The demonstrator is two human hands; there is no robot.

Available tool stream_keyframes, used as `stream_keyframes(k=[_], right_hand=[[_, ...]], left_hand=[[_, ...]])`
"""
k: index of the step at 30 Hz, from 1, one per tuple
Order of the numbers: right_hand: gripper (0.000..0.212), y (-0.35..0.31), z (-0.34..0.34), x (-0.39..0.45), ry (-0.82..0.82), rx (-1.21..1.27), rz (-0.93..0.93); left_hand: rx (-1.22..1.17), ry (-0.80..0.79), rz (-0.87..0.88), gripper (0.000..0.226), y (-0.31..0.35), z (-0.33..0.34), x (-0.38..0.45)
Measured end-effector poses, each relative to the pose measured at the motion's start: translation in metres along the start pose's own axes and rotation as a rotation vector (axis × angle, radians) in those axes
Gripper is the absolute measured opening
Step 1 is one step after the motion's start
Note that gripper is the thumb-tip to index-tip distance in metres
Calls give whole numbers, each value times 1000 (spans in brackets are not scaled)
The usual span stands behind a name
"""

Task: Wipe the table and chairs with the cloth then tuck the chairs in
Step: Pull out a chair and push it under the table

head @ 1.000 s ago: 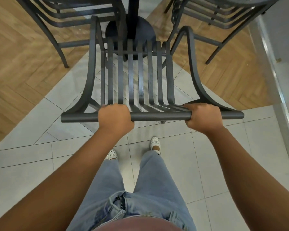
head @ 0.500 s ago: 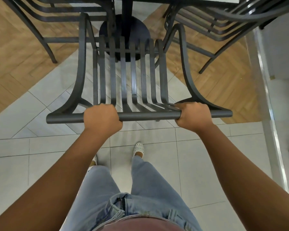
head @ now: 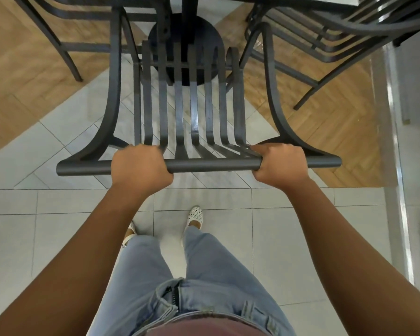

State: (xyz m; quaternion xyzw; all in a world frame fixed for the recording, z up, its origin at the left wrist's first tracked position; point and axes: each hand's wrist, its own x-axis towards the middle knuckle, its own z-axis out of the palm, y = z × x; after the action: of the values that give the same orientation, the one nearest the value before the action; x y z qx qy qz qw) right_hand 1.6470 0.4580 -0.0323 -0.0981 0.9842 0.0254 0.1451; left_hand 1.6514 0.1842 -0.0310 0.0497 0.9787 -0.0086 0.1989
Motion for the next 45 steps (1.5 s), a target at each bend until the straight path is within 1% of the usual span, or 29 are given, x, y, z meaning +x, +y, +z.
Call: stream_keyframes(k=[3,10,13,22,29,33,37,40,41,43,45], right_hand=[[17,1,0,1,5,13,-2],[20,3,-6,5,-66,-21,-2],[23,2,-6,7,-45,-26,-3],[15,2,-4,7,-19,-29,8],[17,1,-3,7,-2,-10,4],[24,-1,-4,6,-3,8,23],[28,-4,-4,2,52,4,50],[35,-9,0,-1,109,7,134],[38,-11,2,-3,113,15,174],[40,-15,5,-7,138,49,244],[42,-21,8,-10,195,119,304]], left_hand=[[8,6,3,21,0,-1,0],[22,29,3,25,2,-2,2],[15,44,0,25,1,-1,3],[6,41,-9,27,0,1,5],[-18,35,-19,22,1,-4,3],[-32,19,-14,24,1,-7,2],[-61,-23,0,30,2,-9,2],[-84,-119,17,32,3,-15,2],[-91,-168,29,37,3,-17,3],[-104,-271,33,55,4,-21,6],[-131,-339,31,70,9,-26,7]])
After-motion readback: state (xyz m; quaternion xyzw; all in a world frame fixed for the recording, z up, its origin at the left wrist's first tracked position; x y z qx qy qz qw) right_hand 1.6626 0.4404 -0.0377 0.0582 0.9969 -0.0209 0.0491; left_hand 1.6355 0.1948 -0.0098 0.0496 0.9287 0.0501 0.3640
